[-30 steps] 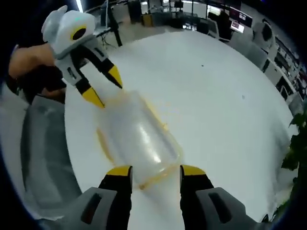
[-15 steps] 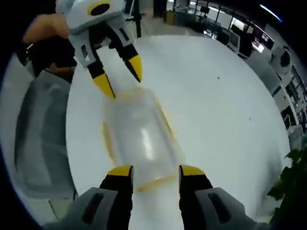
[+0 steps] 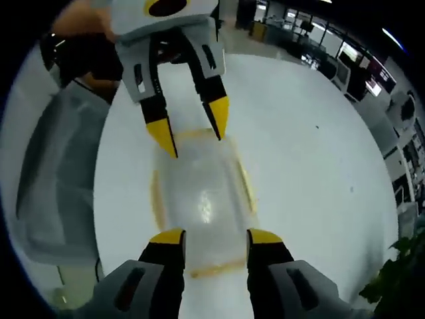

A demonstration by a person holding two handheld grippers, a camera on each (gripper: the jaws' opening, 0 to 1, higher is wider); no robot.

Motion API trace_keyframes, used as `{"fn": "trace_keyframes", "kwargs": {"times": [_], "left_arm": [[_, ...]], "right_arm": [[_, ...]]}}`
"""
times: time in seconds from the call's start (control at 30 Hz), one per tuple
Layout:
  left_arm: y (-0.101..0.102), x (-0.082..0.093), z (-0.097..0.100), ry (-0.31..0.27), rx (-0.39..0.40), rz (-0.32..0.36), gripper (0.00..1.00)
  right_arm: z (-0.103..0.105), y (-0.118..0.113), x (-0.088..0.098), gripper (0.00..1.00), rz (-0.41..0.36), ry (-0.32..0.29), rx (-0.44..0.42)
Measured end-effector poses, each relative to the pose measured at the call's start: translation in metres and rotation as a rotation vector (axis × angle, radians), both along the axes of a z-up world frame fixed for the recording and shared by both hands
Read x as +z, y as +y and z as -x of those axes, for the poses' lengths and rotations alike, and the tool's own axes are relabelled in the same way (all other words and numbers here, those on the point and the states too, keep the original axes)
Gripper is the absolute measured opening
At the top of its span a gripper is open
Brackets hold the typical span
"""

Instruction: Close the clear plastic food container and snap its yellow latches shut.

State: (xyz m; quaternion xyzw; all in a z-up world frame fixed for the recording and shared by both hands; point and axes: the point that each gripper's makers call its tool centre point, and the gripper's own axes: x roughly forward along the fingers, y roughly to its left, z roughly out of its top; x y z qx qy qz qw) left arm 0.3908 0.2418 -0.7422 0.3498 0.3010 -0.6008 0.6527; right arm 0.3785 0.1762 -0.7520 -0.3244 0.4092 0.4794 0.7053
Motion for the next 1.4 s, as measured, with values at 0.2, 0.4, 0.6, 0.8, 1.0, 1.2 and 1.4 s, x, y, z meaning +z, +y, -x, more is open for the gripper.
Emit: {"fn": "trace_keyframes", "kwargs": {"times": [0.2, 0.4, 0.6, 0.8, 1.0, 1.2, 1.4], "left_arm": [[-0.006, -0.003, 0.003, -0.006, -0.031, 0.008, 0.30], [-0.011, -0.002, 0.004, -0.005, -0.050, 0.025, 0.30], [-0.016, -0.003, 0.004, 0.001, -0.053, 0.037, 0.30], [-0.021, -0.007, 0.005, 0.007, -0.057, 0.042, 0.30], [-0.026, -0.008, 0.006, 0.015, -0.057, 0.053, 0.30], [-0.027, -0.009, 0.007, 0.022, -0.051, 0.054, 0.30], [-0.027, -0.010, 0.013, 0.050, -0.036, 0.058, 0.30]], "right_arm": [[-0.002, 0.005, 0.003, 0.35, -0.030, -0.022, 0.010], [-0.005, 0.006, 0.002, 0.36, -0.039, -0.030, 0.016], [-0.004, 0.011, 0.000, 0.36, -0.051, -0.024, 0.032], [-0.001, 0.018, -0.005, 0.35, -0.055, -0.014, 0.059], [-0.003, 0.026, -0.005, 0.35, -0.071, -0.016, 0.077], [-0.005, 0.032, -0.005, 0.34, -0.084, -0.019, 0.086], [-0.012, 0.035, -0.003, 0.34, -0.094, -0.024, 0.094]]}}
